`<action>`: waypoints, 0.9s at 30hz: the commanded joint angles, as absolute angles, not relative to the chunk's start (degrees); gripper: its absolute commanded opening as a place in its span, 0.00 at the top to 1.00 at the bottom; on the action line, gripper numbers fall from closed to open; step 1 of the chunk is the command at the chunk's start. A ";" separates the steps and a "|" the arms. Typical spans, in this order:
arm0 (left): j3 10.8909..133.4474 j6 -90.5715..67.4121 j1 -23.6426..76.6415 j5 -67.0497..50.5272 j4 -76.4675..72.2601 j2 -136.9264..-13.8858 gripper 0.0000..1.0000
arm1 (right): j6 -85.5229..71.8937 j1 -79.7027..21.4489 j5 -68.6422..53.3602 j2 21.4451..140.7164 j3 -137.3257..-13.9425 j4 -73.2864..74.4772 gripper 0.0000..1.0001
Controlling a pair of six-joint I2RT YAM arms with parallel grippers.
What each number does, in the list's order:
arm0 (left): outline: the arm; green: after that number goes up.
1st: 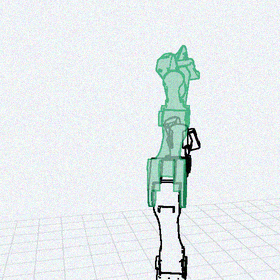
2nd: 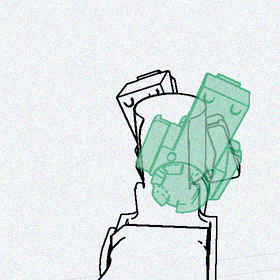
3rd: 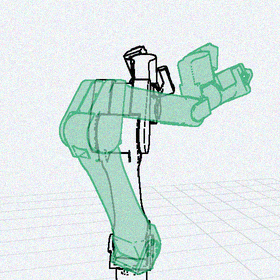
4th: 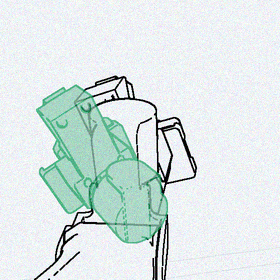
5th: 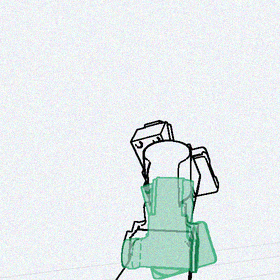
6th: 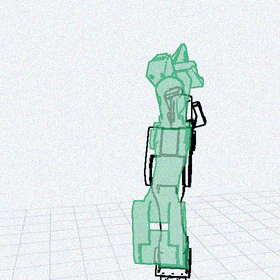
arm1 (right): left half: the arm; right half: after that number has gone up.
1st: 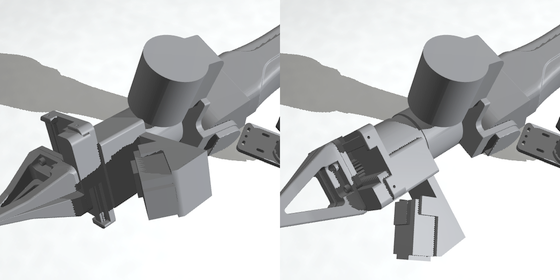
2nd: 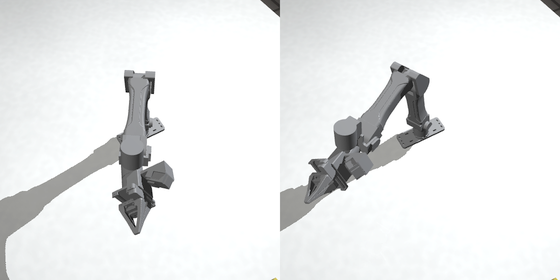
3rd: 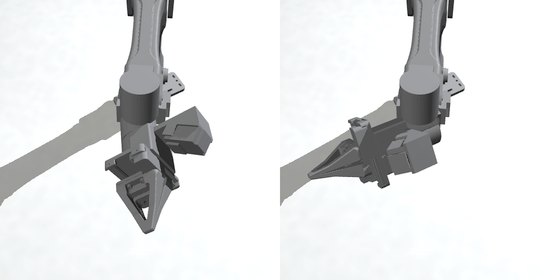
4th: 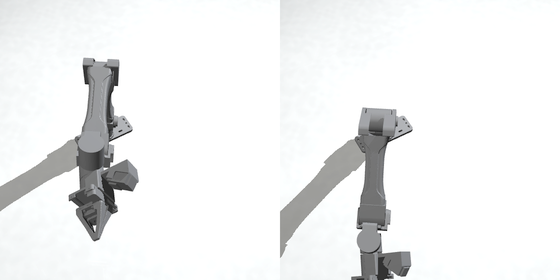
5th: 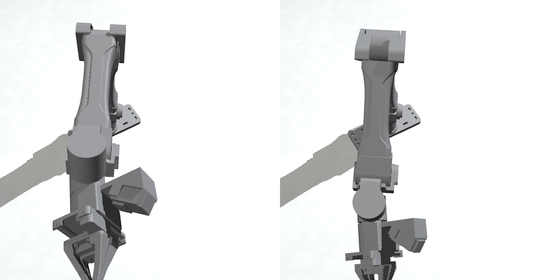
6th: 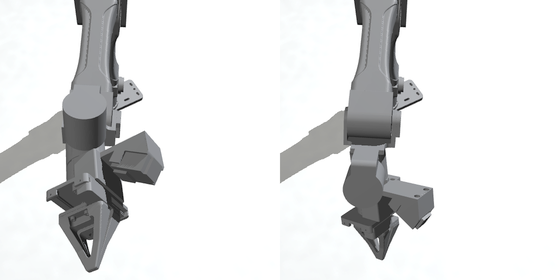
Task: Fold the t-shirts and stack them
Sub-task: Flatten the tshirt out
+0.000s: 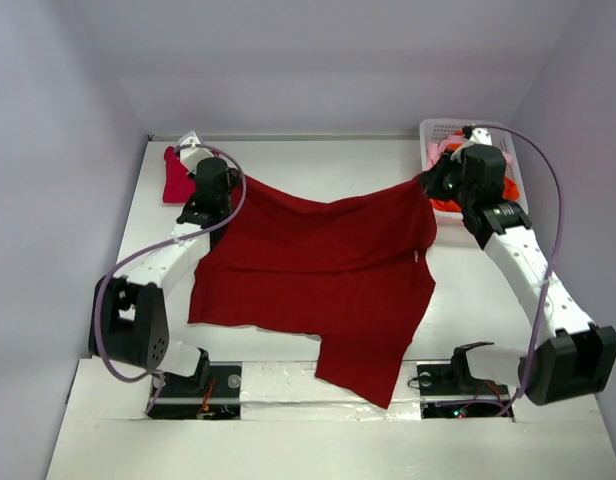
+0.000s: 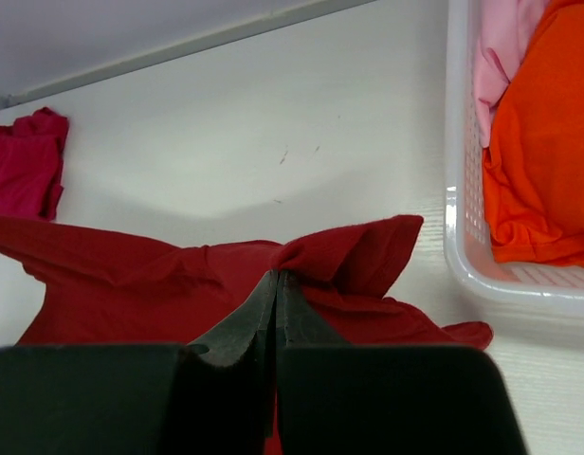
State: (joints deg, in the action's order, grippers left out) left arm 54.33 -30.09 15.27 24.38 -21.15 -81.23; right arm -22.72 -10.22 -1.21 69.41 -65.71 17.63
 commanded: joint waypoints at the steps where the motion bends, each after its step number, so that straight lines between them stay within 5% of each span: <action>1: 57.48 -30.32 14.24 23.47 -24.61 -82.96 1.00 | -22.41 -10.46 -0.26 72.15 -69.43 11.61 1.00; 27: 68.03 -30.41 8.26 17.23 -26.89 -96.50 1.00 | -20.22 -10.46 7.21 88.15 -83.59 10.37 1.00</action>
State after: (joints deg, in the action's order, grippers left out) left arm 67.61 -30.46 8.86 18.11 -22.46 -97.30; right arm -21.17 -10.22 6.02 87.92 -82.37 14.50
